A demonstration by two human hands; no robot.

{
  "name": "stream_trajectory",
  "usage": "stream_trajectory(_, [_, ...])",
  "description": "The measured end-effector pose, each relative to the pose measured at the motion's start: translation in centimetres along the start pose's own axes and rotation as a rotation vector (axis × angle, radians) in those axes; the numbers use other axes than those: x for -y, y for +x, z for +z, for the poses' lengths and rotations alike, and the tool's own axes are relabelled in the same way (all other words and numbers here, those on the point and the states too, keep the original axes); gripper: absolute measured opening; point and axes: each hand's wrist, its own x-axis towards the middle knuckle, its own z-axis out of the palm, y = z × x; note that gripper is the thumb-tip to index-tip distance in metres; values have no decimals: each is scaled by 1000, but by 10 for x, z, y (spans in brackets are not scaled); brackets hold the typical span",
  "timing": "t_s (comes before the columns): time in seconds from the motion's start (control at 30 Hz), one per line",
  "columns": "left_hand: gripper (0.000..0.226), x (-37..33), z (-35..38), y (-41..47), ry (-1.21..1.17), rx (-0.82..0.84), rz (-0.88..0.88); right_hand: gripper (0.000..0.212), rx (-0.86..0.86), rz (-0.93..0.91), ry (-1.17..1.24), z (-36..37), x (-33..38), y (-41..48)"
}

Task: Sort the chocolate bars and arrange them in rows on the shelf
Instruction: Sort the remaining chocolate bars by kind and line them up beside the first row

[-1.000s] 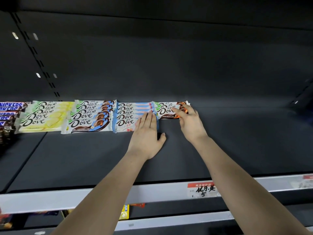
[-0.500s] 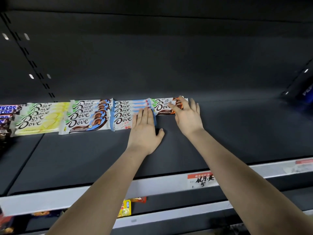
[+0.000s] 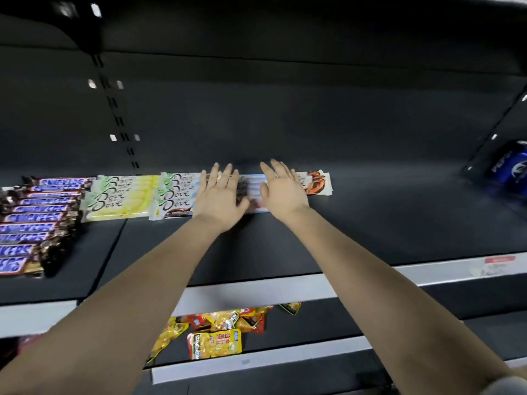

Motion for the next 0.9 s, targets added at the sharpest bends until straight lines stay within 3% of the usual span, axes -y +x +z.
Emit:
stream_trajectory(0.67, [66,308,-65,-123,45,6,-422,51,67,-524,93,65,332,32])
stream_trajectory(0.9, [67,395,-66,-175,68,90,-535,51,132,-652,71,91,418,30])
